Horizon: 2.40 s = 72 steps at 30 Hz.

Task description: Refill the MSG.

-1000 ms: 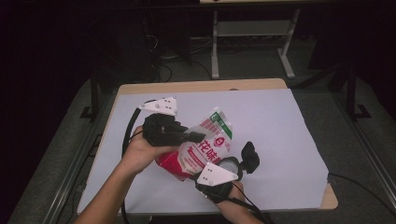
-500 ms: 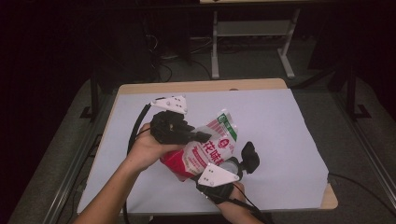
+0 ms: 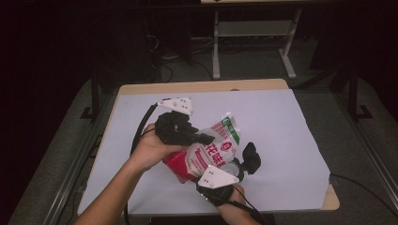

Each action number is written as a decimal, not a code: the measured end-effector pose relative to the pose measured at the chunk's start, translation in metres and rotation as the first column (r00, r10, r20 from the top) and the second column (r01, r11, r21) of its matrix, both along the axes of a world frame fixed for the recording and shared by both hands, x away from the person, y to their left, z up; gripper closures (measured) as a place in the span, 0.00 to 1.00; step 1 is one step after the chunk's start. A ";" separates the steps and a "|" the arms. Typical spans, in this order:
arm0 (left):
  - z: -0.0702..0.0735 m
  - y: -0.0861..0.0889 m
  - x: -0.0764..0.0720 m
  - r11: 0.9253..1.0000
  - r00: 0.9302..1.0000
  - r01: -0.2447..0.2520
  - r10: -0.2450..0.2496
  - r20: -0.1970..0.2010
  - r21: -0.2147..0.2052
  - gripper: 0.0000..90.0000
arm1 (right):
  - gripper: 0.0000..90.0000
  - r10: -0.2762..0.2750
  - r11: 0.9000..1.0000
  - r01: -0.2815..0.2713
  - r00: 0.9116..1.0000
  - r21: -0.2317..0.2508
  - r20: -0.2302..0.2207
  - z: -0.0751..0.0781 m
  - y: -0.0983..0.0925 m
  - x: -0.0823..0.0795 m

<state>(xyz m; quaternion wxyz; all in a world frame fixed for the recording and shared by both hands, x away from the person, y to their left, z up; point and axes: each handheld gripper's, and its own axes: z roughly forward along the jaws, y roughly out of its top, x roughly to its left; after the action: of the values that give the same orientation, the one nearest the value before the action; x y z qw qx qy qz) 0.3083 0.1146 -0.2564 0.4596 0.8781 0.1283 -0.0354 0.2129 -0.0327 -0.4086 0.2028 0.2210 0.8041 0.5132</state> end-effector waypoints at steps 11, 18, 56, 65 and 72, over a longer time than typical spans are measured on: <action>-0.004 -0.006 0.003 1.000 1.000 0.013 -0.013 -0.021 0.022 1.00 | 1.00 0.007 1.000 -0.007 1.000 0.000 0.000 -0.004 0.003 -0.003; -0.006 -0.009 0.005 0.999 1.000 0.020 -0.019 -0.023 0.025 1.00 | 1.00 0.000 1.000 0.000 1.000 0.000 -0.006 -0.005 0.003 -0.003; -0.007 -0.025 0.009 0.998 0.999 0.037 -0.036 -0.025 0.049 1.00 | 1.00 -0.028 0.999 0.029 0.999 0.026 -0.034 -0.007 0.001 -0.004; -0.007 -0.027 0.010 0.998 0.999 0.033 -0.032 -0.029 0.045 1.00 | 1.00 -0.024 0.999 0.025 0.999 0.032 -0.036 -0.007 0.001 -0.003; -0.007 -0.028 0.010 0.998 0.999 0.033 -0.032 -0.028 0.047 1.00 | 1.00 -0.024 0.999 0.026 0.999 0.033 -0.036 -0.006 0.001 -0.003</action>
<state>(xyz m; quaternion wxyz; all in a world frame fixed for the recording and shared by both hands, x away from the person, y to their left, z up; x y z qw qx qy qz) 0.3178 0.0868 -0.2634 0.4362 0.8901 0.1210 -0.0519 0.2096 -0.0322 -0.4151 0.1913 0.2433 0.7961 0.5199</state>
